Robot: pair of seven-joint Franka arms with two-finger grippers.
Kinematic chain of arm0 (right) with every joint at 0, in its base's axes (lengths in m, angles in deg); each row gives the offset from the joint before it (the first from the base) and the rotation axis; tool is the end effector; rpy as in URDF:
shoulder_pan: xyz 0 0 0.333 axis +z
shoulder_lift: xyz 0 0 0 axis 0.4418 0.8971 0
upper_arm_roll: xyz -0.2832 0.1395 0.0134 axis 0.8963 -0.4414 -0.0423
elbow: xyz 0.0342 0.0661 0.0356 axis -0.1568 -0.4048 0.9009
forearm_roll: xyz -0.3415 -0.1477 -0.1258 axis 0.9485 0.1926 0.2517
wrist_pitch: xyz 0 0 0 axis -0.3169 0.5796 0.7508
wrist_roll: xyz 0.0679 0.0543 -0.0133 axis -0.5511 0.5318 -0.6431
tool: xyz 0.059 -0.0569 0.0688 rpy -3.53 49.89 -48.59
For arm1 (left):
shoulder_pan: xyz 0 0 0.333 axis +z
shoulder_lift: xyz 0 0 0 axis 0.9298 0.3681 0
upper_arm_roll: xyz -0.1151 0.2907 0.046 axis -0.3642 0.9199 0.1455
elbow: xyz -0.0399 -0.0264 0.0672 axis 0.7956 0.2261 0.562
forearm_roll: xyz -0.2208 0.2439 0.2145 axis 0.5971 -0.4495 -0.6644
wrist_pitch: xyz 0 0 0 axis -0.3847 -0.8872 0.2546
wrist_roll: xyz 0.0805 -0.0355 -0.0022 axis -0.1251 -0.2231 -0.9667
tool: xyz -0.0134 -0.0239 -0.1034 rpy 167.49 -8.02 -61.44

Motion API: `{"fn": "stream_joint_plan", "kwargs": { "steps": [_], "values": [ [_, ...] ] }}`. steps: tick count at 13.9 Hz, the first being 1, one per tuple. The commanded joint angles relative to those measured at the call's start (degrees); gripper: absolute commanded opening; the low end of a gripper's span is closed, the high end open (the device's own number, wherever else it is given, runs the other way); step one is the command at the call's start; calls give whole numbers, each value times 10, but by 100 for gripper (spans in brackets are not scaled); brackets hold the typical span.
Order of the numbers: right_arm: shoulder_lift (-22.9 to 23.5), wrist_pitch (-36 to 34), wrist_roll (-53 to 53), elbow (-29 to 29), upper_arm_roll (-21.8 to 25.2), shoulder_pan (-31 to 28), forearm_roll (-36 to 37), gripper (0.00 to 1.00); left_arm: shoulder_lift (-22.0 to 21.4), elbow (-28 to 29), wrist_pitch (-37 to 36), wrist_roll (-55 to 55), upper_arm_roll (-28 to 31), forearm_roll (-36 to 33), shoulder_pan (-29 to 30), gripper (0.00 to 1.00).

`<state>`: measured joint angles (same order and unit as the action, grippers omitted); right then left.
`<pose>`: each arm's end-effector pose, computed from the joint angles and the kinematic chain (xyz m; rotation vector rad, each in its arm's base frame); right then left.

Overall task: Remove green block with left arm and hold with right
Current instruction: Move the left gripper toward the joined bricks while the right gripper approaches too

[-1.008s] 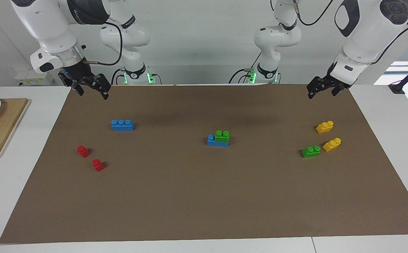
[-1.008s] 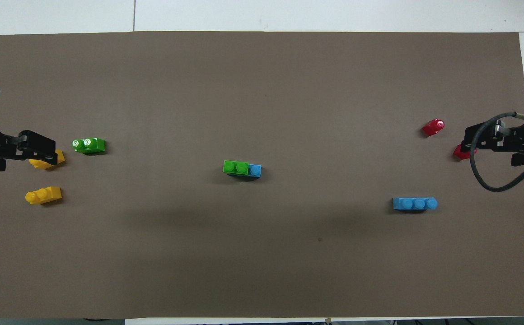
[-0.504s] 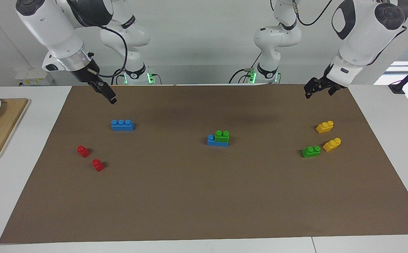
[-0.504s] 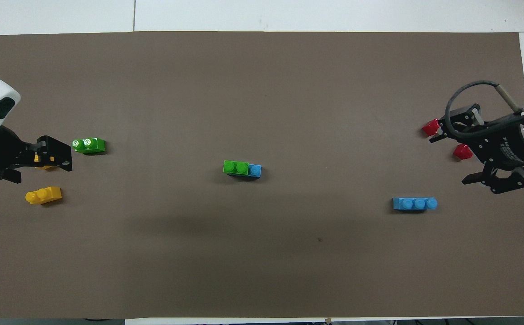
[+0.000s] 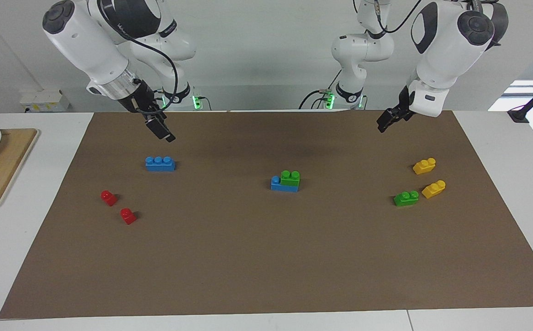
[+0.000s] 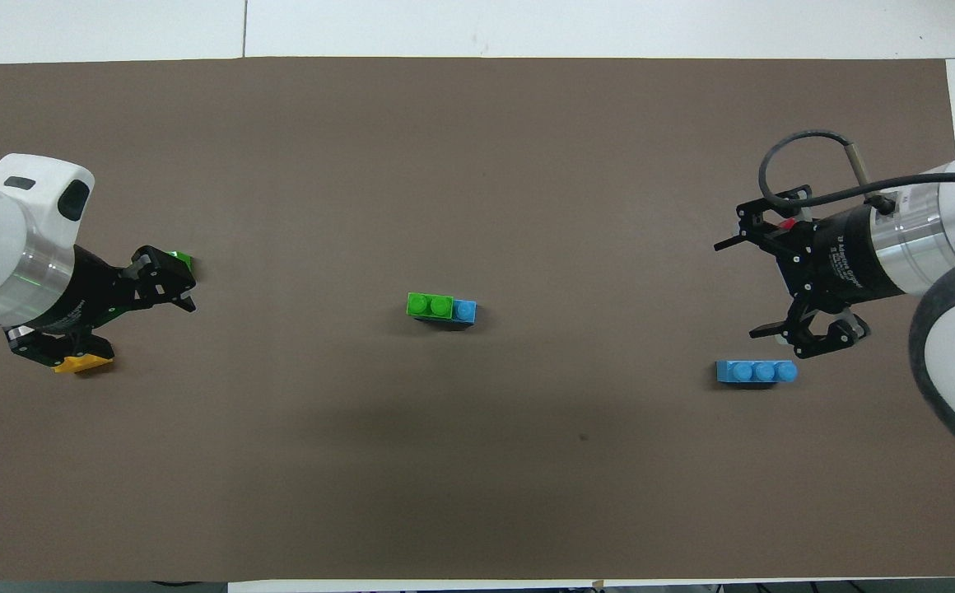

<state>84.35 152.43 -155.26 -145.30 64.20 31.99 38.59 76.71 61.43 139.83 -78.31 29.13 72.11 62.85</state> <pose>0.5342 0.0910 0.5557 -2.3198 1.6666 0.4078 0.5087 -0.1071 0.5524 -3.0196 -0.7806 0.2339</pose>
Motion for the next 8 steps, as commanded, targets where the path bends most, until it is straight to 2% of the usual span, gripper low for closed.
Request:
{"fn": "stream_joint_plan", "kwargs": {
  "steps": [1,6,8],
  "values": [
    [16,32,-17,-21,-1,-1,-38,100,-39,63,55,-123,5,5,-38,100],
    [45,93,-61,-39,-1,32,-70,100,-39,68,101,-400,4,25,-50,100],
    [59,109,-81,-39,-1,40,-83,100,-40,68,100,-476,5,27,-95,100]
  ]
}}
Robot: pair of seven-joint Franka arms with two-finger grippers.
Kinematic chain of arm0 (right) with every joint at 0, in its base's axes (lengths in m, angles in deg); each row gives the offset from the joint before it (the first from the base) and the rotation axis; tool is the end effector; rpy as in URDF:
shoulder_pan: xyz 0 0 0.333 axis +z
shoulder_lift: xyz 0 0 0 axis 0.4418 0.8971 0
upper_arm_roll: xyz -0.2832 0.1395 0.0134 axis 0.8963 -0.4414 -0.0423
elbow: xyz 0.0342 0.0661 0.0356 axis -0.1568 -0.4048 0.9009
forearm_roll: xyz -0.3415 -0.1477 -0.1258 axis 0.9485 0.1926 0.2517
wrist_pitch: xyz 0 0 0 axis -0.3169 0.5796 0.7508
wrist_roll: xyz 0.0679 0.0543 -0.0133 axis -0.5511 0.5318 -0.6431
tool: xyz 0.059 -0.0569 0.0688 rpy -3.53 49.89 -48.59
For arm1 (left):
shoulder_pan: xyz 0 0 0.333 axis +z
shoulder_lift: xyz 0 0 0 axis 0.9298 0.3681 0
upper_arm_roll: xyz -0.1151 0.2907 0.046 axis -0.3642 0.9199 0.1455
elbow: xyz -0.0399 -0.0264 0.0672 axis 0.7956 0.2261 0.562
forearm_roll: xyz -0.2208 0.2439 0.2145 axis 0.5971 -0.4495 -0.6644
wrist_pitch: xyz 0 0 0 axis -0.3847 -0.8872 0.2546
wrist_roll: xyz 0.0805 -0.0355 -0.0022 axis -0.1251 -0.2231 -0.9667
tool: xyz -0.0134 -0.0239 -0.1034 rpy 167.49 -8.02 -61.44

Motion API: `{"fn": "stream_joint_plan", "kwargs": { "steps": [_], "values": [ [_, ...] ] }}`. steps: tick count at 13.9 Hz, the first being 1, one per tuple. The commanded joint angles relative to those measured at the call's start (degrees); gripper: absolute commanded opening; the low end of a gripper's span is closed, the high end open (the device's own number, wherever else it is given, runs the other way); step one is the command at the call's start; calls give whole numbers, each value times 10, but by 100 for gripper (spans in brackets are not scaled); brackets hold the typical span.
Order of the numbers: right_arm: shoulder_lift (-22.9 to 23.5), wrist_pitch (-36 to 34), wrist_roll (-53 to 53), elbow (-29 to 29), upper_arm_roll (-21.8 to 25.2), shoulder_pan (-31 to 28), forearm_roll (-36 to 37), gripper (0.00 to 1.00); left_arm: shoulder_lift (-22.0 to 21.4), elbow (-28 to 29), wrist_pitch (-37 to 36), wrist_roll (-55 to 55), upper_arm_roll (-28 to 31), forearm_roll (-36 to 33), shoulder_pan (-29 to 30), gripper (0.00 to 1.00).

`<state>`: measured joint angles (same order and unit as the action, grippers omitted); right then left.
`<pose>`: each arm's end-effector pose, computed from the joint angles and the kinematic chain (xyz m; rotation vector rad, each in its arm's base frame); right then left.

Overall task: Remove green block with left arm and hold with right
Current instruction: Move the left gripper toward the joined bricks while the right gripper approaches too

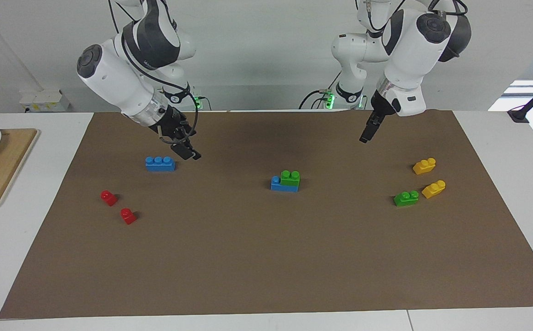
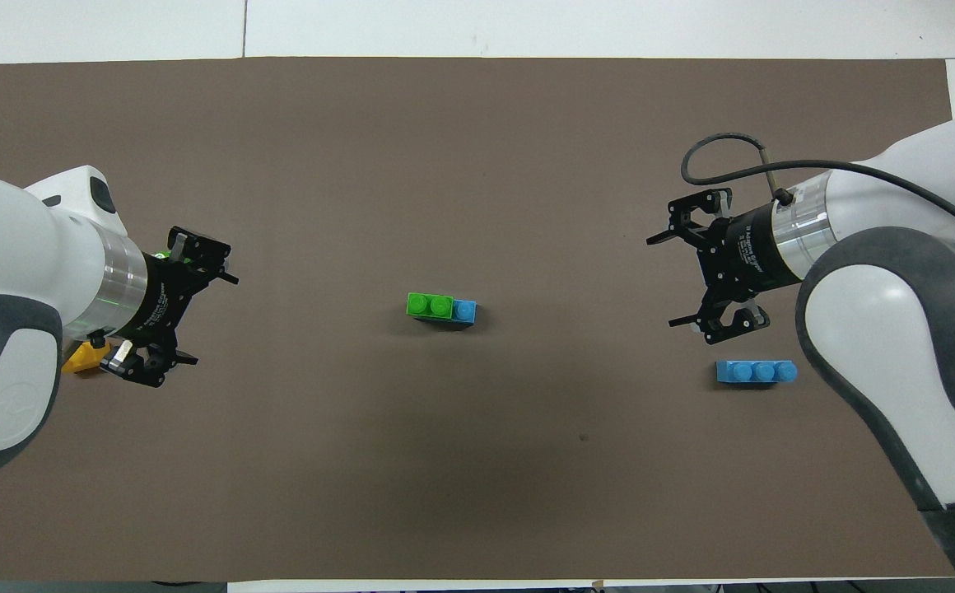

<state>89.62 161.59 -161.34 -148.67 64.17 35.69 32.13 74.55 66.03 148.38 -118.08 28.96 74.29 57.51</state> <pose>0.5551 0.1316 0.4921 -2.1510 1.7800 0.5141 0.4956 -0.1585 0.5460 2.6361 1.6474 -0.1330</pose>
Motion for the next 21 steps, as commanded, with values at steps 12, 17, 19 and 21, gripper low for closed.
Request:
{"fn": "stream_joint_plan", "kwargs": {
  "steps": [12,17,19,21],
  "values": [
    [52,145,-52,-49,0,92,-69,100,38,-25,25,-275,-22,31,-98,100],
    [72,187,-61,-50,0,126,-84,100,103,-10,120,-384,-22,28,-128,100],
    [76,200,-61,-50,-1,131,-87,100,104,16,163,-377,-22,28,-136,100],
    [80,210,-61,-51,-1,143,-91,100,96,56,220,-379,-22,28,-142,100]
  ]
}}
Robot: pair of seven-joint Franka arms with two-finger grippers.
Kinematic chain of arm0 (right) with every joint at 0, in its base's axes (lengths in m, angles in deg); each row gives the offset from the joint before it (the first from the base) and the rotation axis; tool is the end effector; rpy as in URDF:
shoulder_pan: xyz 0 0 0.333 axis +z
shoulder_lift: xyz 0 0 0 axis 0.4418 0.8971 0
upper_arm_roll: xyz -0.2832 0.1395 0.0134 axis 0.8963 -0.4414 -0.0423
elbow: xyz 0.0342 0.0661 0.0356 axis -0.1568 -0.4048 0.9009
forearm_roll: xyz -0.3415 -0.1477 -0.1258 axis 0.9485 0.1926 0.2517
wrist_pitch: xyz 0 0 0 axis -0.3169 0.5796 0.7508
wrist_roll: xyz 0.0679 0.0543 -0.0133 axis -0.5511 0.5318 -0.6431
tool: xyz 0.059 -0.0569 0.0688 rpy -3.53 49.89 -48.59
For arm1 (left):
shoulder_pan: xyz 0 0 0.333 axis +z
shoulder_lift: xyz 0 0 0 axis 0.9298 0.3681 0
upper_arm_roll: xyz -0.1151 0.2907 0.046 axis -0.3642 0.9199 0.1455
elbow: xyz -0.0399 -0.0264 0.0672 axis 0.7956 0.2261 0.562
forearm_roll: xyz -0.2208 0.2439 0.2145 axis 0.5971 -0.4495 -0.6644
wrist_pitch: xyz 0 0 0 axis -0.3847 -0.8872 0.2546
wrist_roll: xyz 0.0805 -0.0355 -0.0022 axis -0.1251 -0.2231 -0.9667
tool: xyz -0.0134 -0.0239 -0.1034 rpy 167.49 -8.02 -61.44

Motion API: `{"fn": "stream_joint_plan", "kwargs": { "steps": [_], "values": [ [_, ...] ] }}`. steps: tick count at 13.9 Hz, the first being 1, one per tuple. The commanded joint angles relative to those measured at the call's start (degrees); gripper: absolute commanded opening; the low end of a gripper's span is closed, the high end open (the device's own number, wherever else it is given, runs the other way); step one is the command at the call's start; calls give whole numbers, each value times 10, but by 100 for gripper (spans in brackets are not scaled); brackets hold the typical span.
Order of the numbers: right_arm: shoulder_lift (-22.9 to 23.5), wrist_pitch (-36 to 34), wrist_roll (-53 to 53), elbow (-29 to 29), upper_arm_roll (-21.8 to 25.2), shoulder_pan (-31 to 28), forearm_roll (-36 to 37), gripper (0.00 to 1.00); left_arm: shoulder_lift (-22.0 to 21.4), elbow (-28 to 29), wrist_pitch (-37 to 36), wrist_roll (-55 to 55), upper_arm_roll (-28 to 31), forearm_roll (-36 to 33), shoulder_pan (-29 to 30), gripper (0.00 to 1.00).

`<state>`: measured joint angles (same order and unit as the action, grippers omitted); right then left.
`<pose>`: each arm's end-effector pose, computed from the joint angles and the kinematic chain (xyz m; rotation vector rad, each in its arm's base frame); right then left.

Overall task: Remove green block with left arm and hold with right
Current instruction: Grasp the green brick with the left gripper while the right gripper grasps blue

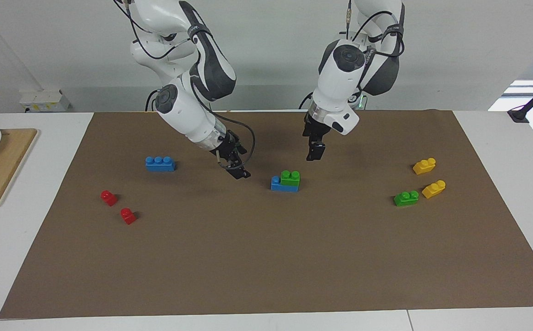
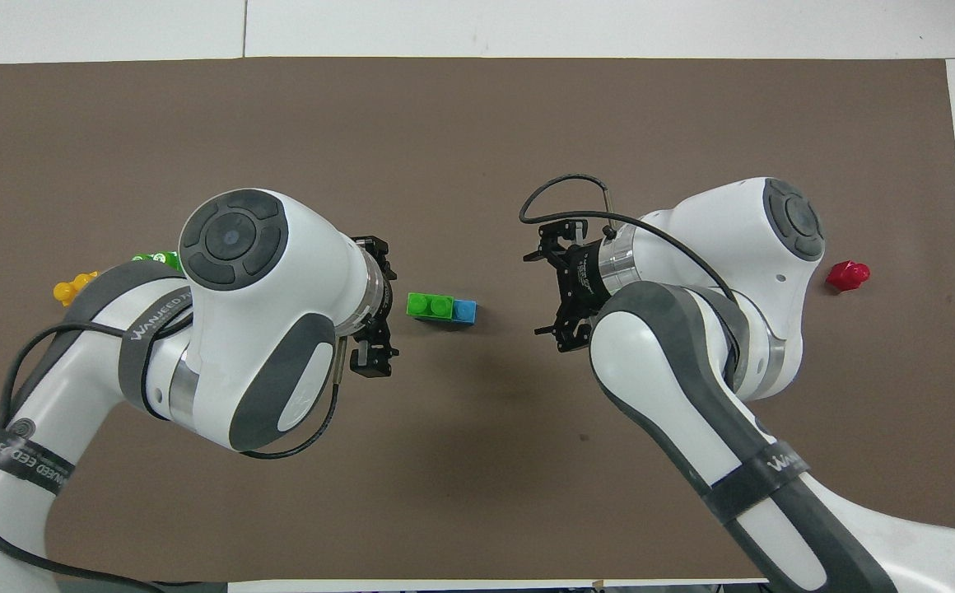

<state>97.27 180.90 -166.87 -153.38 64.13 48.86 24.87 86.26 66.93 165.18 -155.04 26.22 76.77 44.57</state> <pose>0.5480 0.2527 0.4022 -2.0480 1.8103 0.5197 0.4900 -0.3159 0.4523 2.2069 2.1207 -0.1882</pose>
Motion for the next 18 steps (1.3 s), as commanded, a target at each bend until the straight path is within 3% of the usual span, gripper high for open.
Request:
{"fn": "stream_joint_plan", "kwargs": {
  "steps": [1,6,8,14,18],
  "values": [
    [6,24,-7,-4,0,17,-25,100,-21,48,59,-12,6,4,-12,100],
    [30,68,-13,-13,0,36,-43,100,-9,32,37,-29,8,-1,-11,100],
    [44,91,-13,-15,0,41,-44,100,24,7,35,-70,8,-20,-12,100],
    [68,131,-15,-31,0,75,-79,100,55,-15,31,-74,8,-28,-24,100],
    [86,168,-17,-33,0,94,-106,100,99,-38,32,-90,8,-43,-37,100]
  ]
}}
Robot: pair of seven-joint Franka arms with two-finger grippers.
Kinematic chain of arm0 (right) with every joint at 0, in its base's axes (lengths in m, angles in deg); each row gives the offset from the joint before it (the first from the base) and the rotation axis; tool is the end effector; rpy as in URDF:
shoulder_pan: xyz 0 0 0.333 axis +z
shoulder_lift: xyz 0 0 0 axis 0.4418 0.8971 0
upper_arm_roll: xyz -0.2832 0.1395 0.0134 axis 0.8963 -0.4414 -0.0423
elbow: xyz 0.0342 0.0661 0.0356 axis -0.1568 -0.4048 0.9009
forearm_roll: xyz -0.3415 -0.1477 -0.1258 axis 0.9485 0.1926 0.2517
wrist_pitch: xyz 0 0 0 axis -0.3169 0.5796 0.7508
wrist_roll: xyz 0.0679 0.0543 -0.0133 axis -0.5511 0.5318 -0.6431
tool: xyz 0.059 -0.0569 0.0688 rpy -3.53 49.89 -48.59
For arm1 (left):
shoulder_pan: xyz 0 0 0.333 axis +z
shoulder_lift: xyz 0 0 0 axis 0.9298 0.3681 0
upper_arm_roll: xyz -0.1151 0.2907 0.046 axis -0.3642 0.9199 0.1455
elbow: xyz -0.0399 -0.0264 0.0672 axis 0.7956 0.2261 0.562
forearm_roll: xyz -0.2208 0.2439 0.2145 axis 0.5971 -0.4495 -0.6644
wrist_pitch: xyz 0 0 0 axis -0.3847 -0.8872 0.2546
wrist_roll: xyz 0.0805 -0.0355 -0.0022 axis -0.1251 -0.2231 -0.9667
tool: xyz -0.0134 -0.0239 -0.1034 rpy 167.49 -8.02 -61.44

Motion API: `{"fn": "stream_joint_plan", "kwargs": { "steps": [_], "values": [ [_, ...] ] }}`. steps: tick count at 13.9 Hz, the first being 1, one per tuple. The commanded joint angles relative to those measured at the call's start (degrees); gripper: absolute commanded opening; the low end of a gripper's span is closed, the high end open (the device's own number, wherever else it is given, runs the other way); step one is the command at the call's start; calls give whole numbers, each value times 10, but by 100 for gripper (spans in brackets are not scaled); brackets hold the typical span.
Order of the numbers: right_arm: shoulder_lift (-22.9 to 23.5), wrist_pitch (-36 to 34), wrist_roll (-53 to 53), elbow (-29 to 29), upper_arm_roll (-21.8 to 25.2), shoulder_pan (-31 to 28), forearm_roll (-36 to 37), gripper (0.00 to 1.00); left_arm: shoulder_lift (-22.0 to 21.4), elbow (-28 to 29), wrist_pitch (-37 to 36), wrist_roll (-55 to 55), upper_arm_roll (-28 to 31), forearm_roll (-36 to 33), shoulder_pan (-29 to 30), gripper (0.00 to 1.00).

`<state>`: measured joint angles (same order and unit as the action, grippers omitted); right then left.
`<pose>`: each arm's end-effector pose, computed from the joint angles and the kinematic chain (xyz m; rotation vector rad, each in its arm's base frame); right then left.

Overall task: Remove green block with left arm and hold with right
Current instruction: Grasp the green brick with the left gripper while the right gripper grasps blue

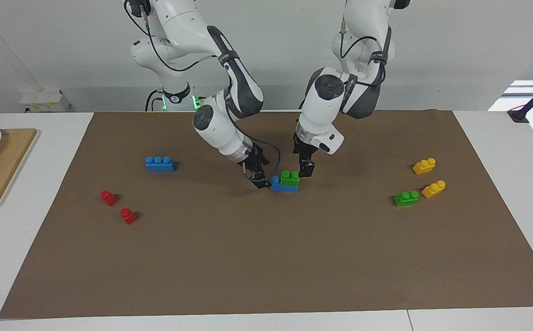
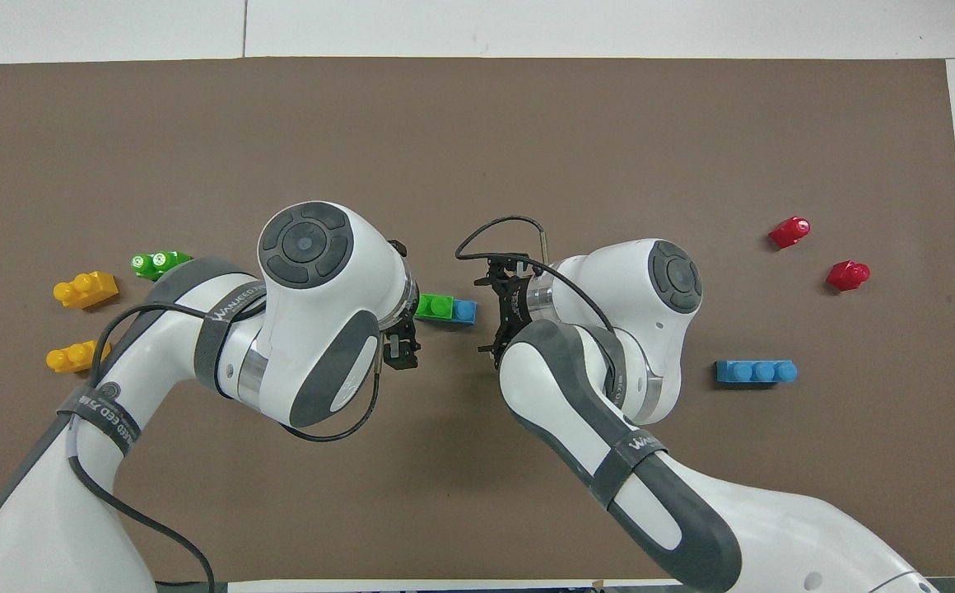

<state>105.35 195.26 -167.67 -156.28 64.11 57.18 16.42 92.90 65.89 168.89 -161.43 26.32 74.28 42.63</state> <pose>0.5249 0.3177 0.3128 -1.9529 1.8839 0.5258 0.4999 -0.3391 0.3983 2.1646 2.2296 -0.1686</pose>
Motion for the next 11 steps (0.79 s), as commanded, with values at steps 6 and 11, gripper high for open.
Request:
{"fn": "stream_joint_plan", "kwargs": {
  "steps": [6,11],
  "values": [
    [22,51,-9,-4,0,12,-27,100,66,-43,1,-43,7,-30,-17,100],
    [43,90,-9,-4,0,36,-48,100,71,-48,15,-60,7,-46,-17,100]
  ]
}}
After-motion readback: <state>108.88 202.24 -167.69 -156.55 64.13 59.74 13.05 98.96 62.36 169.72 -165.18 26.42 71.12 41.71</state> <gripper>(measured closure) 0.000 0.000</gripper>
